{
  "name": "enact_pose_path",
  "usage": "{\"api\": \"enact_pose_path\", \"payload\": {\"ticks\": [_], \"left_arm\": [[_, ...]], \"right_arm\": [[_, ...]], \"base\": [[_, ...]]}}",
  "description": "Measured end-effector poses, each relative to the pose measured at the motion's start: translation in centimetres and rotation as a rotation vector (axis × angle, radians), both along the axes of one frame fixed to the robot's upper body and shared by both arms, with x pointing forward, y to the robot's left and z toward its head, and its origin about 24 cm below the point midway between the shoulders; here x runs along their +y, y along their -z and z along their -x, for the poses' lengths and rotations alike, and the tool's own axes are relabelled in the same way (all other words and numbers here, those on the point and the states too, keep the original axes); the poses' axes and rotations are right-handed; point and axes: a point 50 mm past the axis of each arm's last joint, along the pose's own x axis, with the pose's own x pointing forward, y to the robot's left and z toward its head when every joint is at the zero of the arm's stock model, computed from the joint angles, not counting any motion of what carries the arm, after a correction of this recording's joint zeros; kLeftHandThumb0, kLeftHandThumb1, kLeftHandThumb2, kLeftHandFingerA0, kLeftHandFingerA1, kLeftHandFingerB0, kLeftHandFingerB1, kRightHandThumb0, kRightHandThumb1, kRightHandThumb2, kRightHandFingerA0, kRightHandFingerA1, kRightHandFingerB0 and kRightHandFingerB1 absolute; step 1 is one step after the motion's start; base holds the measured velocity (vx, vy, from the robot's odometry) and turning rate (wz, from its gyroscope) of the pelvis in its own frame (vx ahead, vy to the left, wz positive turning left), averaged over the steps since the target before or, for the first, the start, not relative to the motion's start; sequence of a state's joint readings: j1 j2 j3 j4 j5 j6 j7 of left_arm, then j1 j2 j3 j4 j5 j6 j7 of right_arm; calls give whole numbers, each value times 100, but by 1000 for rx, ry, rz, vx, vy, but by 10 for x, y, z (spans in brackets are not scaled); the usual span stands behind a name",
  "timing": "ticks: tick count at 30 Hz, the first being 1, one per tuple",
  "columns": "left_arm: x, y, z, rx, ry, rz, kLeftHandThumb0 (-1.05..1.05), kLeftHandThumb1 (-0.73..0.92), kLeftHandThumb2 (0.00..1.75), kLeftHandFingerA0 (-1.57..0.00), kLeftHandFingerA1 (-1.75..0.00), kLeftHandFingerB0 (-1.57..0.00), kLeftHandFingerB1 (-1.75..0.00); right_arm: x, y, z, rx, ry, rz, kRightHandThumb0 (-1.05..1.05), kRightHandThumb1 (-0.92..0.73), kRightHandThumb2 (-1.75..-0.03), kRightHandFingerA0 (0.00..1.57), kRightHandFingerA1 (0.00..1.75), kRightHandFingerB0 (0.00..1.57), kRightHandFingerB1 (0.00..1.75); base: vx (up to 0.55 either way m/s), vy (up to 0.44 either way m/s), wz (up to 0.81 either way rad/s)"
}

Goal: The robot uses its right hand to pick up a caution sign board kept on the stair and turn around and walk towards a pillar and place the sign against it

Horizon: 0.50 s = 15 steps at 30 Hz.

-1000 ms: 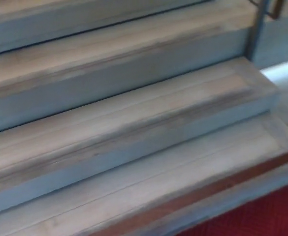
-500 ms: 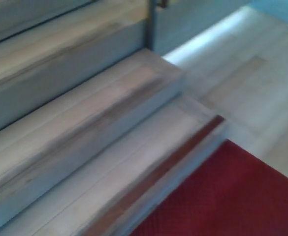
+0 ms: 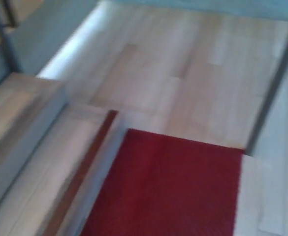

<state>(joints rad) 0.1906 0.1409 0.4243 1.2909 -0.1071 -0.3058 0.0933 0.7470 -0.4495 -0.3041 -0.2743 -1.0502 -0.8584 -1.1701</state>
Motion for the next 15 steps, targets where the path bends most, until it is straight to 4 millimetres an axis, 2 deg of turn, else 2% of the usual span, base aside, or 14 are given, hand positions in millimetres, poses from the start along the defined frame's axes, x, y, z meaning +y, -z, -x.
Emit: {"api": "enact_pose_path", "payload": {"ticks": [3, 6, 7, 12, 13, 15], "left_arm": [[0, 0, 1, 3, 0, 0, -14, 60, 77, -133, -120, -109, -108], [-1, 0, 2, 5, -2, 0, -12, 59, 81, -137, -119, -110, -106], [-2, 1, 2, 8, -3, 3, -12, 59, 81, -137, -119, -110, -106], [6, -3, -3, -12, 1, -24, -10, 58, 83, -137, -118, -110, -106], [6, -3, -2, -11, 0, -23, -14, 60, 77, -140, -116, -113, -106], [6, -3, -4, -17, -4, -23, -14, 60, 77, -140, -116, -113, -106]], "right_arm": [[1, 0, -2, 4, -5, 1, -14, -64, -103, 87, 174, 71, 121], [2, -1, -5, -2, -8, -6, -9, -60, -110, 85, 173, 69, 125], [3, -1, -5, 3, -8, -11, -9, -60, -110, 85, 173, 69, 125], [7, -2, -6, -5, -16, -39, -9, -60, -109, 85, 174, 69, 125], [7, -1, -6, -4, -18, -45, -11, -57, -104, 104, 168, 74, 123], [8, -1, -7, -3, -24, -45, -11, -57, -104, 104, 168, 74, 123]], "base": [[-46, 89, -101], [49, 214, -112], [214, 333, -2], [189, 163, -78], [109, -19, -49], [147, -97, -38]]}}
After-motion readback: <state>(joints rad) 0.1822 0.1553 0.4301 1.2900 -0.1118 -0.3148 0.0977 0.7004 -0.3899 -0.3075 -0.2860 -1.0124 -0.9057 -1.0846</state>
